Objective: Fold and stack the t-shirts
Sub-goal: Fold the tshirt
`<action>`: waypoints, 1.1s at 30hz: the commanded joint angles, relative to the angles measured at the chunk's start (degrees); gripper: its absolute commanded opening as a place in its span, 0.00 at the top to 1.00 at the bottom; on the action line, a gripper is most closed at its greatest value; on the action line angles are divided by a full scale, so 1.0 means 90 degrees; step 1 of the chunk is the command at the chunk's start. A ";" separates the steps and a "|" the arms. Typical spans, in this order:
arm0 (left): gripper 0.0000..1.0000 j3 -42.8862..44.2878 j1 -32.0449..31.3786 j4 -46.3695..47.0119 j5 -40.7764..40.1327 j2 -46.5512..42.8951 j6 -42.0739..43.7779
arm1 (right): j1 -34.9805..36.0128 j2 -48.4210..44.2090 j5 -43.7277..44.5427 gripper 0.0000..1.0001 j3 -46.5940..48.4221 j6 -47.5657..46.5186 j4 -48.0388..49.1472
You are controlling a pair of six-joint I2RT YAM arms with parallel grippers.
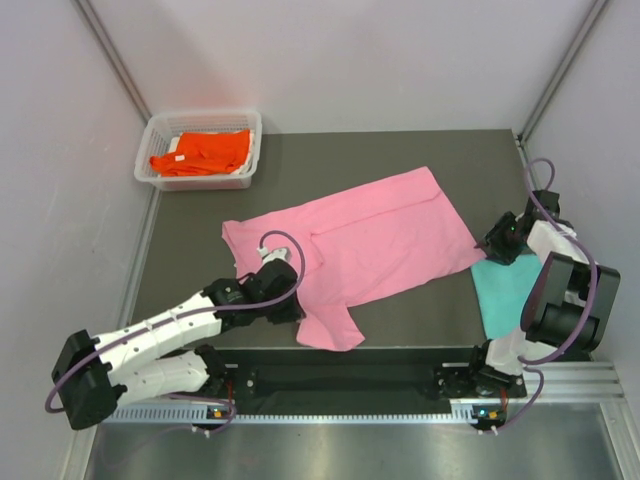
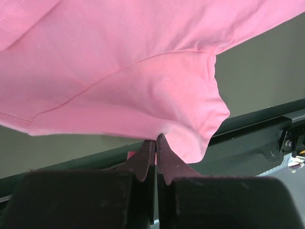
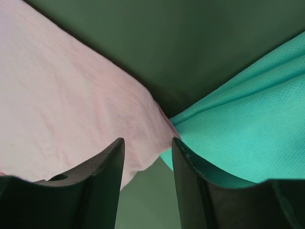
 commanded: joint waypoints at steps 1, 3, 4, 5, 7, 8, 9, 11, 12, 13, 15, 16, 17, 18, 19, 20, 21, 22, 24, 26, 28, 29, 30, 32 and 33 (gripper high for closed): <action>1.00 0.0248 0.0170 0.0145 0.0156 -0.0194 0.0356 | -0.0033 -0.0044 0.0030 0.55 0.0236 0.0100 0.0142; 1.00 0.0258 0.0239 0.0115 0.0186 -0.0223 0.0425 | -0.0033 -0.0122 0.0059 0.55 0.0157 0.0119 0.0104; 1.00 0.0268 0.0258 0.0105 0.0196 -0.0224 0.0444 | -0.0033 -0.0210 0.0088 0.56 0.0138 0.0138 0.0074; 1.00 0.0268 0.0287 0.0086 0.0225 -0.0224 0.0473 | -0.0033 -0.0259 0.0098 0.55 0.0099 0.0139 0.0074; 1.00 0.0268 0.0326 0.0066 0.0274 -0.0204 0.0503 | -0.0033 -0.0376 0.0108 0.55 0.0089 0.0139 0.0055; 1.00 0.0258 0.0346 0.0066 0.0303 -0.0204 0.0522 | -0.0033 -0.0396 0.0137 0.55 0.0127 0.0129 0.0016; 1.00 0.0258 0.0346 0.0066 0.0303 -0.0204 0.0542 | -0.0033 -0.0415 0.0176 0.55 0.0147 0.0090 -0.0052; 1.00 0.0258 0.0395 0.0066 0.0342 -0.0214 0.0562 | -0.0033 -0.0484 0.0225 0.55 0.0215 0.0041 -0.0130; 1.00 0.0239 0.0405 0.0066 0.0362 -0.0223 0.0571 | -0.0033 -0.0513 0.0293 0.55 0.0225 0.0002 -0.0179; 1.00 0.0229 0.0414 0.0076 0.0381 -0.0224 0.0571 | -0.0033 -0.0562 0.0294 0.55 0.0235 -0.0008 -0.0199; 1.00 0.0229 0.0444 0.0086 0.0411 -0.0233 0.0581 | -0.0033 -0.0572 0.0284 0.55 0.0206 -0.0018 -0.0258; 1.00 0.0219 0.0453 0.0096 0.0411 -0.0233 0.0581 | -0.0033 -0.0572 0.0255 0.55 0.0177 0.0002 -0.0248; 1.00 0.0219 0.0454 0.0096 0.0421 -0.0243 0.0581 | -0.0033 -0.0582 0.0245 0.55 0.0109 0.0021 -0.0209; 1.00 0.0209 0.0463 0.0096 0.0421 -0.0243 0.0581 | -0.0033 -0.0572 0.0197 0.55 0.0079 0.0031 -0.0180; 1.00 0.0219 0.0463 0.0105 0.0430 -0.0243 0.0581 | -0.0033 -0.0562 0.0186 0.56 0.0060 0.0060 -0.0160; 1.00 0.0219 0.0473 0.0105 0.0430 -0.0233 0.0571 | -0.0033 -0.0552 0.0177 0.56 0.0021 0.0090 -0.0112; 1.00 0.0209 0.0463 0.0115 0.0450 -0.0243 0.0571 | -0.0033 -0.0504 0.0148 0.56 0.0011 0.0109 -0.0102; 1.00 0.0209 0.0463 0.0115 0.0440 -0.0243 0.0562 | -0.0033 -0.0484 0.0138 0.56 0.0001 0.0109 -0.0092; 1.00 0.0209 0.0473 0.0125 0.0440 -0.0243 0.0552 | -0.0042 -0.0445 0.0108 0.57 -0.0018 0.0139 -0.0034; 1.00 0.0199 0.0473 0.0125 0.0430 -0.0253 0.0532 | -0.0043 -0.0406 0.0098 0.57 -0.0038 0.0129 -0.0043; 1.00 0.0209 0.0483 0.0125 0.0421 -0.0263 0.0523 | -0.0052 -0.0406 0.0108 0.57 -0.0058 0.0129 -0.0024; 1.00 0.0209 0.0493 0.0135 0.0411 -0.0263 0.0494 | -0.0072 -0.0406 0.0108 0.57 -0.0077 0.0139 0.0006; 1.00 0.0209 0.0493 0.0144 0.0401 -0.0263 0.0484 | -0.0072 -0.0377 0.0098 0.58 -0.0077 0.0100 -0.0043; 1.00 0.0209 0.0493 0.0144 0.0401 -0.0253 0.0474 | -0.0082 -0.0406 0.0108 0.59 -0.0145 0.0022 -0.0111; 1.00 0.0209 0.0493 0.0144 0.0391 -0.0253 0.0474 | -0.0091 -0.0493 0.0108 0.59 -0.0213 -0.0017 -0.0073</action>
